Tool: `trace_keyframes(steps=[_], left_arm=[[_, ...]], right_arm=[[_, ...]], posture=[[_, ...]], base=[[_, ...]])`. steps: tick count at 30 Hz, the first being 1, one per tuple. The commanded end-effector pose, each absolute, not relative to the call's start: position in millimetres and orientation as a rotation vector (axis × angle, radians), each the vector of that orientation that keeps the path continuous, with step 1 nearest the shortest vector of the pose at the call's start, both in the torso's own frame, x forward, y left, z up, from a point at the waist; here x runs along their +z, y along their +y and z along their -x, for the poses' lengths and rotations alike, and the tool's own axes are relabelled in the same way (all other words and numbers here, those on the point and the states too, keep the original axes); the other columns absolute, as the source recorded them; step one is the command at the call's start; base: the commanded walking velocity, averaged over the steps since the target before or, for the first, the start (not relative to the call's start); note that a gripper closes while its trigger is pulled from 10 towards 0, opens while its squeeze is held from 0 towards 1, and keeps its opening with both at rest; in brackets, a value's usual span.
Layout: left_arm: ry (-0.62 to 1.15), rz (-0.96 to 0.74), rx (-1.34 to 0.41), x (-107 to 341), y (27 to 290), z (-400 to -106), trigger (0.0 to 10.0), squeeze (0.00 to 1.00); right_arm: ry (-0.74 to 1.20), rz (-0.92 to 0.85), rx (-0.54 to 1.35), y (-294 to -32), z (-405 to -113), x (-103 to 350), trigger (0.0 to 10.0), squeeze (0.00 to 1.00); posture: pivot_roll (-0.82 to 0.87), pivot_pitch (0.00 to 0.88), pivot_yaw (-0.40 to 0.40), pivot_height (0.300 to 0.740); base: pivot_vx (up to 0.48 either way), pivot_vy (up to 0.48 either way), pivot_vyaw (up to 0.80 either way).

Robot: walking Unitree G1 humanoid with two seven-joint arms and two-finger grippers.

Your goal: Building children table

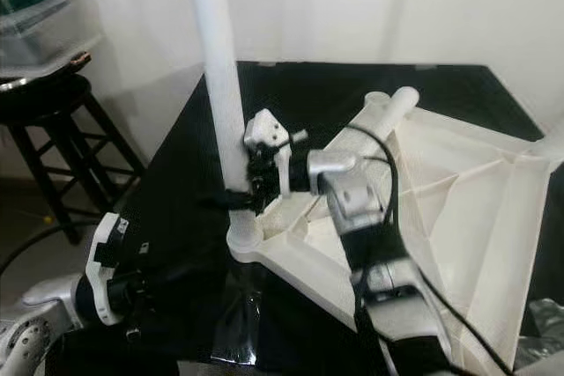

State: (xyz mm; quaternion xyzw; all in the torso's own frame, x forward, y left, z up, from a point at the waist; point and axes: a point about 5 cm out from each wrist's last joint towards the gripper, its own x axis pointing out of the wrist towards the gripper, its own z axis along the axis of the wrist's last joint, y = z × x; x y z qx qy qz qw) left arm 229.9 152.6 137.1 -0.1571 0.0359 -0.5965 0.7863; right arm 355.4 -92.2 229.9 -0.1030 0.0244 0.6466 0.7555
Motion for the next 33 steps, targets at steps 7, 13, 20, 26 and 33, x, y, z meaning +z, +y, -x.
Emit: trace_keyframes(steps=[7, 13, 20, 26, 33], left_arm=[[0.09, 0.338, -1.269, 133, 153, -227, 10.0, 0.0], [0.085, 0.343, -1.271, 133, 151, -227, 10.0, 0.0], [0.077, 0.339, -1.268, 134, 153, -228, 10.0, 0.0], [0.069, 0.337, -1.26, 135, 156, -229, 10.0, 0.0], [0.076, 0.334, -1.268, 134, 155, -232, 10.0, 0.0]], right_arm=[[0.089, 0.151, 1.447, -90, -363, 220, 0.0, 0.0], [0.08, 0.169, 1.374, -96, -363, 210, 0.0, 0.0], [0.114, 0.176, 0.897, -103, -364, 189, 0.0, 0.0], [0.189, 0.203, 0.685, -76, -330, 152, 0.0, 0.0], [0.165, 0.192, 0.689, -61, -320, 146, 0.0, 0.0]], posture=[[-0.04, 0.0, 0.003, 0.74], [-0.05, 0.0, -0.001, 0.74], [-0.06, 0.0, -0.017, 0.74], [-0.09, 0.0, 0.007, 0.74], [-0.08, 0.0, 0.001, 0.74]], base=[[0.0, 0.0, 0.0], [0.0, 0.0, 0.0], [0.0, 0.0, 0.0], [0.0, 0.0, 0.0], [0.0, 0.0, 0.0]])
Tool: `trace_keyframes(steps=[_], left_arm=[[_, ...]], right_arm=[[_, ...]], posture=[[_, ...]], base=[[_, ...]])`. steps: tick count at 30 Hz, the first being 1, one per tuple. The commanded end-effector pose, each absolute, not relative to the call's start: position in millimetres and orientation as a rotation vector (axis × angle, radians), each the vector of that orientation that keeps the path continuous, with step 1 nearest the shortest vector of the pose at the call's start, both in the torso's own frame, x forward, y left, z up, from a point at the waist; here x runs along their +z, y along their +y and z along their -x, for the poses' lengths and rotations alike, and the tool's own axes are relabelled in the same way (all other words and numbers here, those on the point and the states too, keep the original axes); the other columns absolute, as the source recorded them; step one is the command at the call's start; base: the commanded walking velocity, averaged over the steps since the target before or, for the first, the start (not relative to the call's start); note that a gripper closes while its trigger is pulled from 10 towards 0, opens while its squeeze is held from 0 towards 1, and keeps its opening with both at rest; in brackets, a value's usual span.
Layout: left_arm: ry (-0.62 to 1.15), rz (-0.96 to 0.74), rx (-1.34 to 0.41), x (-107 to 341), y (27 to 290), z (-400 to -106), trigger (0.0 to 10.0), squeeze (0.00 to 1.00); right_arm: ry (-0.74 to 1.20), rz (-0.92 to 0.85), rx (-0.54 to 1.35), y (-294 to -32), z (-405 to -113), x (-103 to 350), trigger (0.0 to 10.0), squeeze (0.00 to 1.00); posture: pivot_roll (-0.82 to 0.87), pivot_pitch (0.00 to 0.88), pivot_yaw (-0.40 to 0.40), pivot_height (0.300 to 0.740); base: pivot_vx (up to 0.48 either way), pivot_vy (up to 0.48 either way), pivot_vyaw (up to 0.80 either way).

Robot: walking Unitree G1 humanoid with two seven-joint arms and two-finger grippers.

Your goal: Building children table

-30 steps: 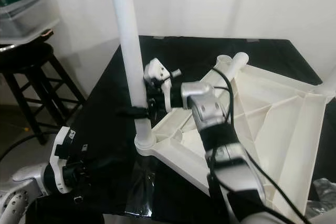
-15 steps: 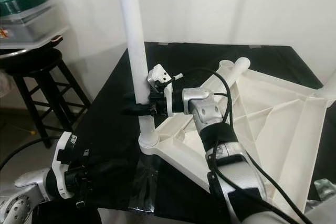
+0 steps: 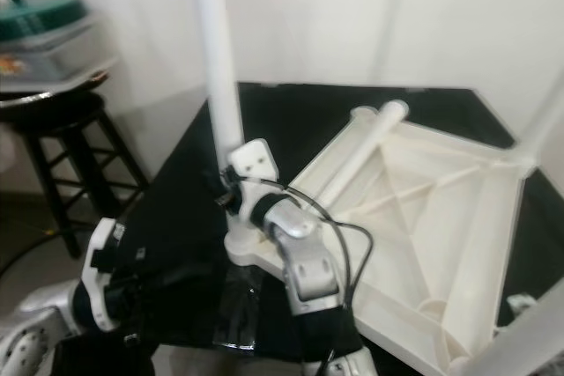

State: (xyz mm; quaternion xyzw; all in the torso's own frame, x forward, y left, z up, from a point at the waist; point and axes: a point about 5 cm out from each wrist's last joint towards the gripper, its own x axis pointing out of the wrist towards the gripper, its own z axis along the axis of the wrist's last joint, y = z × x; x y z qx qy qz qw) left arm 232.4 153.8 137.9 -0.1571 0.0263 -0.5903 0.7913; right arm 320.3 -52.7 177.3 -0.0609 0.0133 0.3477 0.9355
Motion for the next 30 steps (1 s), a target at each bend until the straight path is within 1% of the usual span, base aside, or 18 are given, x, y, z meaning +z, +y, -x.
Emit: trace_keyframes(steps=[1, 3, 4, 8, 9, 10, 11, 12, 13, 14, 17, 19, 20, 21, 22, 24, 29, 30], left_arm=[[0.076, 0.334, -1.268, 134, 155, -232, 10.0, 0.0], [0.072, 0.332, -1.263, 134, 155, -232, 10.0, 0.0], [0.067, 0.332, -1.255, 134, 155, -232, 10.0, 0.0], [0.063, 0.334, -1.25, 134, 155, -232, 10.0, 0.0], [0.064, 0.335, -1.252, 134, 155, -232, 10.0, 0.0], [0.064, 0.335, -1.252, 134, 155, -232, 10.0, 0.0], [0.065, 0.335, -1.255, 134, 155, -233, 10.0, 0.0], [0.066, 0.335, -1.257, 134, 155, -233, 10.0, 0.0], [0.066, 0.335, -1.257, 134, 155, -233, 10.0, 0.0], [0.067, 0.336, -1.258, 134, 154, -233, 10.0, 0.0], [0.067, 0.336, -1.258, 134, 154, -233, 10.0, 0.0], [0.066, 0.336, -1.259, 134, 153, -234, 10.0, 0.0], [0.066, 0.336, -1.259, 134, 153, -234, 10.0, 0.0], [0.066, 0.335, -1.258, 134, 153, -234, 10.0, 0.0], [0.065, 0.335, -1.257, 134, 153, -234, 10.0, 0.0], [0.066, 0.335, -1.257, 134, 153, -234, 10.0, 0.0], [0.069, 0.335, -1.258, 134, 153, -232, 10.0, 0.0], [0.071, 0.336, -1.259, 134, 153, -232, 10.0, 0.0]], right_arm=[[0.165, 0.192, 0.689, -61, -320, 146, 0.0, 0.0], [0.171, 0.198, 0.695, -61, -320, 145, 0.0, 0.0], [0.176, 0.209, 0.687, -60, -321, 148, 10.0, 0.0], [0.169, 0.213, 0.703, -59, -324, 155, 10.0, 0.0], [0.158, 0.195, 0.729, -58, -324, 161, 10.0, 0.71], [0.158, 0.195, 0.729, -58, -324, 161, 10.0, 0.71], [0.144, 0.164, 0.787, -57, -324, 168, 10.0, 1.0], [0.108, 0.142, 0.879, -56, -325, 178, 10.0, 1.0], [0.108, 0.142, 0.879, -56, -325, 178, 10.0, 1.0], [0.069, 0.141, 1.007, -57, -325, 188, 10.0, 1.0], [0.069, 0.141, 1.007, -57, -325, 188, 10.0, 1.0], [0.014, 0.198, 1.243, -65, -326, 197, 10.0, 1.0], [0.014, 0.198, 1.243, -65, -326, 197, 10.0, 1.0], [0.012, 0.234, 1.344, -70, -327, 198, 10.0, 0.0], [0.016, 0.255, 1.4, -73, -328, 198, 10.0, 0.0], [0.033, 0.248, 1.425, -74, -333, 200, 10.0, 0.0], [0.048, 0.236, 1.42, -73, -343, 203, 10.0, 0.0], [0.049, 0.208, 1.414, -73, -349, 205, 10.0, 0.0]], posture=[[-0.08, 0.0, 0.001, 0.74], [-0.08, 0.0, 0.002, 0.74], [-0.08, 0.0, 0.002, 0.74], [-0.08, 0.0, 0.002, 0.74], [-0.08, 0.0, 0.005, 0.74], [-0.08, 0.0, 0.005, 0.74], [-0.08, 0.0, 0.007, 0.74], [-0.08, 0.0, 0.007, 0.74], [-0.08, 0.0, 0.007, 0.74], [-0.08, 0.0, 0.009, 0.74], [-0.08, 0.0, 0.009, 0.74], [-0.07, 0.0, 0.006, 0.74], [-0.07, 0.0, 0.006, 0.74], [-0.06, 0.0, 0.008, 0.74], [-0.06, 0.0, 0.008, 0.74], [-0.05, 0.0, 0.013, 0.74], [-0.04, 0.0, 0.016, 0.74], [-0.04, 0.0, 0.016, 0.74]], base=[[0.0, 0.0, 0.0], [0.0, 0.0, 0.0], [0.0, 0.0, 0.0], [0.0, 0.0, 0.0], [0.0, 0.0, 0.0], [0.0, 0.0, 0.0], [0.0, 0.0, 0.0], [0.0, 0.0, 0.0], [0.0, 0.0, 0.0], [0.0, 0.0, 0.0], [0.0, 0.0, 0.0], [0.0, 0.0, 0.0], [0.0, 0.0, 0.0], [0.0, 0.0, 0.0], [0.0, 0.0, 0.0], [0.0, 0.0, 0.0], [0.0, 0.0, 0.0], [0.0, 0.0, 0.0]])
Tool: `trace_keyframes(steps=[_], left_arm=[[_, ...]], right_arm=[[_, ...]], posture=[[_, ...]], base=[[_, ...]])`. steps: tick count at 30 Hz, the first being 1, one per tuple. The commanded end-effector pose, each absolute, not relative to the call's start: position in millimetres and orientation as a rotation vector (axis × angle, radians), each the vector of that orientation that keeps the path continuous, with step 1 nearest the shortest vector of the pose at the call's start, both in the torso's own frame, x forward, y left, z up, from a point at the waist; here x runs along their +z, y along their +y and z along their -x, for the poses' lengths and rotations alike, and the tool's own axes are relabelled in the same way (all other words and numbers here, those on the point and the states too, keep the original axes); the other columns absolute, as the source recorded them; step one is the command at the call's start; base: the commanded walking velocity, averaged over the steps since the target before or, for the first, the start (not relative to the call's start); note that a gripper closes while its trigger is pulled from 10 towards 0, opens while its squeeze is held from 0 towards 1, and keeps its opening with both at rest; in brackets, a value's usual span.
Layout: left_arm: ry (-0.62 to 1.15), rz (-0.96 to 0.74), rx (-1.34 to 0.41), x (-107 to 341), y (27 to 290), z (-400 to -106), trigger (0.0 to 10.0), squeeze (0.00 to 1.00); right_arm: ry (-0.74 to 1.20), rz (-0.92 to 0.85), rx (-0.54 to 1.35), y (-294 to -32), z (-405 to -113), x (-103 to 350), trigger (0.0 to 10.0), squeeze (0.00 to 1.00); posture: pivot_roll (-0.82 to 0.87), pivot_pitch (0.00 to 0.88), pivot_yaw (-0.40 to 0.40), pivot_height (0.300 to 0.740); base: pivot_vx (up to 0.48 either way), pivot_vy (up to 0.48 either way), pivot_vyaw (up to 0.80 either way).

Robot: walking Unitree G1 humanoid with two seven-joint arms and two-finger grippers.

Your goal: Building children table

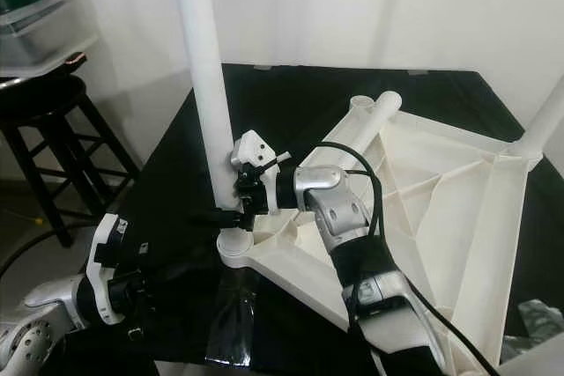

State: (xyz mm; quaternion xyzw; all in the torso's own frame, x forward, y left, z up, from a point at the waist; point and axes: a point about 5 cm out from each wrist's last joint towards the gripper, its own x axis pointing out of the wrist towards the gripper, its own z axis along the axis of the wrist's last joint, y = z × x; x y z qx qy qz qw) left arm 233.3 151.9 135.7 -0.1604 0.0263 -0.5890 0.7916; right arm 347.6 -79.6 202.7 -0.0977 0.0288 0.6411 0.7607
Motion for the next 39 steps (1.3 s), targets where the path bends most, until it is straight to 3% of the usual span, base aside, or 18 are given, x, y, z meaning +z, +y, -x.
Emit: trace_keyframes(steps=[1, 13, 17, 18, 19, 20, 21, 22, 26, 35, 36, 39], left_arm=[[0.072, 0.337, -1.259, 134, 153, -231, 10.0, 0.0], [0.073, 0.341, -1.26, 134, 153, -229, 10.0, 0.0], [0.072, 0.341, -1.26, 134, 154, -229, 10.0, 0.0], [0.073, 0.342, -1.26, 133, 154, -229, 10.0, 0.0], [0.073, 0.34, -1.26, 133, 155, -229, 10.0, 0.0], [0.073, 0.34, -1.26, 133, 155, -229, 10.0, 0.0], [0.074, 0.34, -1.26, 133, 156, -229, 10.0, 0.0], [0.073, 0.341, -1.26, 133, 156, -229, 10.0, 0.0], [0.072, 0.34, -1.259, 133, 157, -229, 10.0, 0.0], [0.064, 0.339, -1.251, 133, 155, -231, 10.0, 0.0], [0.057, 0.34, -1.243, 134, 155, -231, 10.0, 0.0], [0.054, 0.341, -1.239, 134, 155, -232, 10.0, 0.0]], right_arm=[[0.063, 0.189, 1.412, -73, -353, 204, 0.0, 0.0], [0.04, 0.148, 1.326, -84, -360, 201, 0.0, 0.0], [0.057, 0.184, 1.215, -89, -352, 188, 0.0, 0.0], [0.054, 0.199, 1.131, -89, -347, 182, 0.0, 0.0], [0.077, 0.17, 0.925, -86, -344, 173, 0.0, 0.0], [0.077, 0.17, 0.925, -86, -344, 173, 0.0, 0.0], [0.102, 0.142, 0.688, -86, -337, 163, 0.0, 0.0], [0.127, 0.142, 0.59, -81, -322, 153, 0.0, 0.0], [0.132, 0.205, 0.583, -70, -307, 145, 0.0, 0.0], [0.15, 0.2, 0.577, -69, -316, 145, 0.0, 0.0], [0.149, 0.186, 0.607, -66, -314, 149, 10.0, 0.0], [0.151, 0.161, 0.654, -63, -313, 153, 10.0, 0.04]], posture=[[-0.04, 0.0, 0.014, 0.74], [-0.04, 0.0, 0.015, 0.74], [-0.05, 0.0, 0.013, 0.74], [-0.06, 0.0, 0.003, 0.74], [-0.06, 0.0, -0.008, 0.74], [-0.06, 0.0, -0.008, 0.74], [-0.06, 0.0, -0.006, 0.74], [-0.07, 0.0, -0.004, 0.74], [-0.07, 0.0, 0.005, 0.74], [-0.06, 0.0, -0.001, 0.74], [-0.06, 0.0, -0.002, 0.74], [-0.06, 0.0, 0.001, 0.74]], base=[[0.0, 0.0, 0.0], [0.0, 0.0, 0.0], [0.0, 0.0, 0.0], [0.0, 0.0, 0.0], [0.0, 0.0, 0.0], [0.0, 0.0, 0.0], [0.0, 0.0, 0.0], [0.0, 0.0, 0.0], [0.0, 0.0, 0.0], [0.0, 0.0, 0.0], [0.0, 0.0, 0.0], [0.0, 0.0, 0.0]])
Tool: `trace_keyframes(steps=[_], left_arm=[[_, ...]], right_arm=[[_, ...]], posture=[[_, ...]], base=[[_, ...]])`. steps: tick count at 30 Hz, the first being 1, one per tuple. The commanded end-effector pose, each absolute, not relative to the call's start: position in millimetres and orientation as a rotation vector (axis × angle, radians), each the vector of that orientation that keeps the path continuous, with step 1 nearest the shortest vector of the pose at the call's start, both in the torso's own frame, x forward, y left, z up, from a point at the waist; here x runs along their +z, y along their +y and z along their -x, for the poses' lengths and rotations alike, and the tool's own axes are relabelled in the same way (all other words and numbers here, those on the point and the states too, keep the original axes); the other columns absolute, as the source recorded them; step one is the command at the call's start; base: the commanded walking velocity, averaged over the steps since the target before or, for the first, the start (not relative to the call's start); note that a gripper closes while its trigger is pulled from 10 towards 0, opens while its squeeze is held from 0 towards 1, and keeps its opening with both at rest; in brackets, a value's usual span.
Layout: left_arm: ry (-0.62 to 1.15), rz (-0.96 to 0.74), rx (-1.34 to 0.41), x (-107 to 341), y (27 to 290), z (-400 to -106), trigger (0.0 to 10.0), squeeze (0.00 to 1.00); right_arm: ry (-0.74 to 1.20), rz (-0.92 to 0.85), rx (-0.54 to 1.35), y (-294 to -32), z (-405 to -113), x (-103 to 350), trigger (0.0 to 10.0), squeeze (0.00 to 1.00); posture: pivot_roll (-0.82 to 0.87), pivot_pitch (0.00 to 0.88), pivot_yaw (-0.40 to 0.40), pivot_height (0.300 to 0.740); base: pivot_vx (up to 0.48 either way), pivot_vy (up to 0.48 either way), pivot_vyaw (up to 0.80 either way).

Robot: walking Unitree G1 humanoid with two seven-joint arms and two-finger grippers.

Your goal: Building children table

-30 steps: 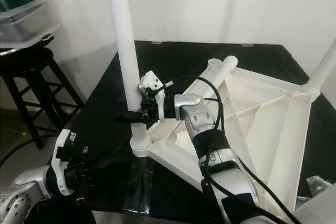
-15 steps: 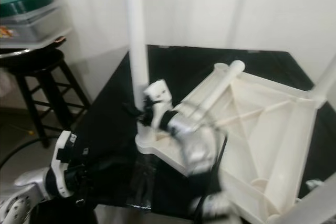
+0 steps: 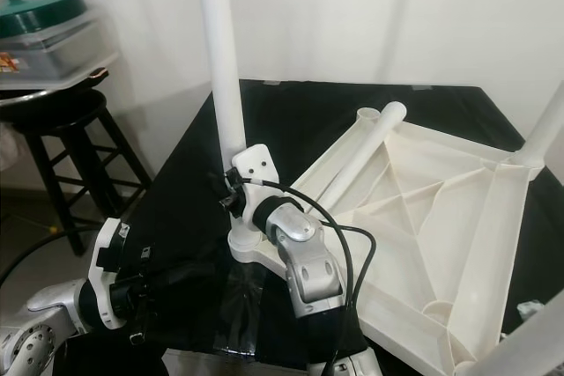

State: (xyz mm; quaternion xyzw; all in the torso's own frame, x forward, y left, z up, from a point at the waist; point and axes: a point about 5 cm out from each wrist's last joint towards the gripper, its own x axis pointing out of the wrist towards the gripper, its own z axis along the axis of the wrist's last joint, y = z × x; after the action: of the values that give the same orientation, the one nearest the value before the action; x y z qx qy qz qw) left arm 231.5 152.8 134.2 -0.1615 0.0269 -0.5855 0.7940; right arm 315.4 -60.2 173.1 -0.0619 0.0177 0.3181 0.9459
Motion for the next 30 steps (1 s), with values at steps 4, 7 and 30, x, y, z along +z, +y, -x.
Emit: trace_keyframes(steps=[4, 7, 30], left_arm=[[0.055, 0.34, -1.242, 134, 155, -232, 10.0, 0.0], [0.057, 0.338, -1.245, 135, 154, -232, 10.0, 0.0], [0.058, 0.33, -1.241, 135, 152, -226, 10.0, 0.0]], right_arm=[[0.118, 0.128, 0.833, -63, -315, 166, 10.0, 1.0], [0.047, 0.163, 1.029, -73, -319, 181, 10.0, 1.0], [0.108, 0.201, 1.532, -118, -358, 225, 0.0, 0.0]], posture=[[-0.06, 0.0, 0.005, 0.74], [-0.05, 0.0, 0.001, 0.74], [0.0, 0.0, -0.01, 0.74]], base=[[0.0, 0.0, 0.0], [0.0, 0.0, 0.0], [0.0, 0.0, 0.0]])
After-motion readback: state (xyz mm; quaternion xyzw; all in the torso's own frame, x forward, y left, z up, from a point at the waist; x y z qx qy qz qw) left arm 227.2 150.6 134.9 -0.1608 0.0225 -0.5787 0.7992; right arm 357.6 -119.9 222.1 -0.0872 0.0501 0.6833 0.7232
